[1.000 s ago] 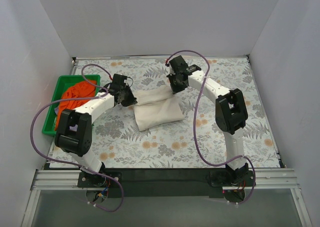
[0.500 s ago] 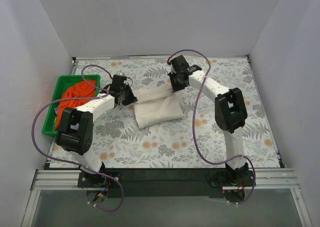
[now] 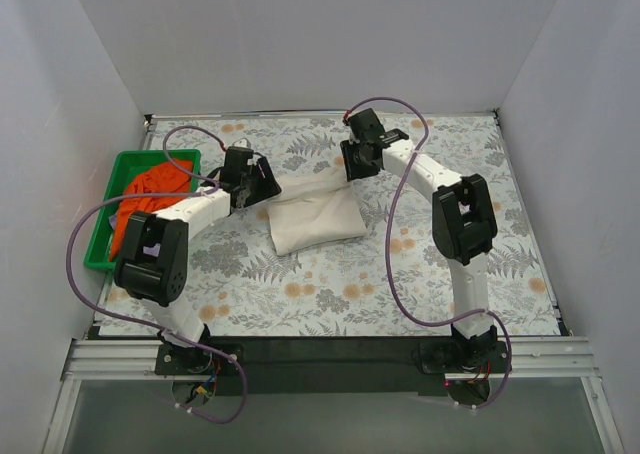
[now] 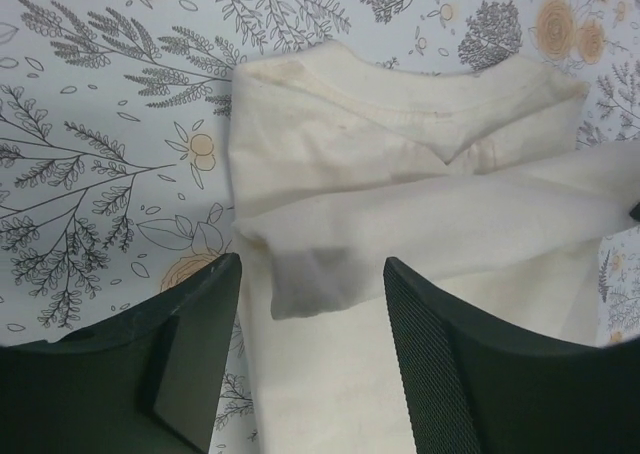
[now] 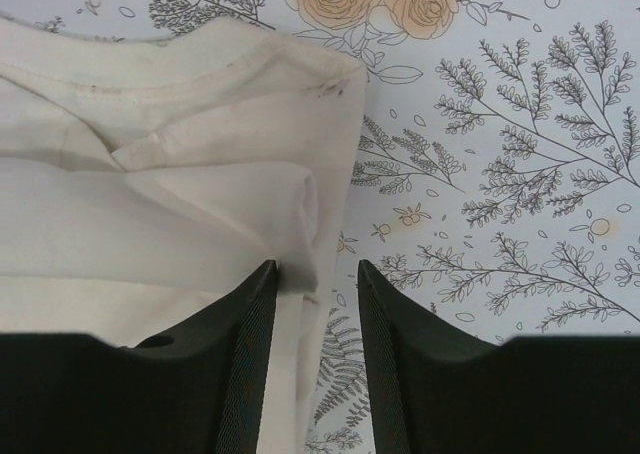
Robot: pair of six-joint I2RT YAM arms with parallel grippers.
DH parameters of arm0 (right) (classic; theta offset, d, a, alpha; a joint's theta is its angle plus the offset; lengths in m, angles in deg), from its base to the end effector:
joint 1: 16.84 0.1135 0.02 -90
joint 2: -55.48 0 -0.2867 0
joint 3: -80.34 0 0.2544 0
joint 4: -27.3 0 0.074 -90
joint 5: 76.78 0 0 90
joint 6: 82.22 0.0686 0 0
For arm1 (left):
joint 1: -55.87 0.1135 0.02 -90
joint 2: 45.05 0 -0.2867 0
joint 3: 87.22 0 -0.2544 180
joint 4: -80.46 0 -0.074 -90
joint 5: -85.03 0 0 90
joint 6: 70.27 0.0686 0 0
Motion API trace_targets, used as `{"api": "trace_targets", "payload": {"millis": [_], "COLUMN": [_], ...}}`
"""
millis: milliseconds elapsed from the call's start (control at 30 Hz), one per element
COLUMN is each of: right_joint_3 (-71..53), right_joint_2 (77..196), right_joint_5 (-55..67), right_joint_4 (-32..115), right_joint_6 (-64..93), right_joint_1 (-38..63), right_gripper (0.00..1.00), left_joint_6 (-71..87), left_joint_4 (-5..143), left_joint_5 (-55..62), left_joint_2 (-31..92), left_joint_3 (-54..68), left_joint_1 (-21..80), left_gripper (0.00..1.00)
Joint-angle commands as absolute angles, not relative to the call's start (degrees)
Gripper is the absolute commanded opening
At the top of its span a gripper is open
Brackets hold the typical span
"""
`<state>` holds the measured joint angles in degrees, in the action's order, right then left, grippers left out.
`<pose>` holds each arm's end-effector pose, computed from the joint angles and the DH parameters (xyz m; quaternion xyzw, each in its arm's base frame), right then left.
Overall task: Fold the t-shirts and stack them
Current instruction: Fold the tshirt
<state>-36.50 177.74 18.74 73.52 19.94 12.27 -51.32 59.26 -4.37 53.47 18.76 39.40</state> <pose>0.4528 0.2446 0.2203 -0.1234 0.9354 0.0731 0.3231 0.3772 -0.1123 0.1895 -0.4229 0.8240 -0.2643 0.2690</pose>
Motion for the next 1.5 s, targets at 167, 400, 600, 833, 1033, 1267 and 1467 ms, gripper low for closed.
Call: {"api": "trace_targets", "payload": {"millis": [167,400,600,833,1033,1267,1467], "right_joint_3": [-27.5,-23.1,-26.4,-27.2,-28.2,-34.3,-38.7], "right_joint_2": [165.2,164.8,169.6,170.3,173.0,178.2,181.8], "right_joint_5": [5.5,-10.3,-8.2,-15.3,-23.6,-25.5,-26.8], "right_joint_4": [64.8,56.9,56.5,56.6,59.4,64.7,65.2], "right_joint_6": [16.7,13.9,13.1,1.7,-8.6,-15.6,-16.6], "right_joint_1": [12.1,12.1,10.2,4.3,1.4,1.3,1.2], "right_gripper": [0.39,0.38,0.42,0.51,0.51,0.5,0.49], "left_joint_6": [-45.5,-40.7,-41.9,-33.9,-19.5,-11.8,-10.3], "left_joint_4": [60.9,61.3,61.7,67.6,71.5,67.5,64.4], "left_joint_5": [-2.3,2.1,-4.3,-6.9,-0.1,9.1,14.6], "left_joint_2": [40.3,42.5,47.4,48.3,51.8,57.0,60.2], "left_joint_3": [24.5,26.0,21.1,22.3,23.3,17.9,14.5], "left_joint_1": [38.4,36.3,36.4,38.3,39.9,40.9,40.9], "left_gripper": [0.55,0.42,0.51,0.83,0.87,0.82,0.72]}}
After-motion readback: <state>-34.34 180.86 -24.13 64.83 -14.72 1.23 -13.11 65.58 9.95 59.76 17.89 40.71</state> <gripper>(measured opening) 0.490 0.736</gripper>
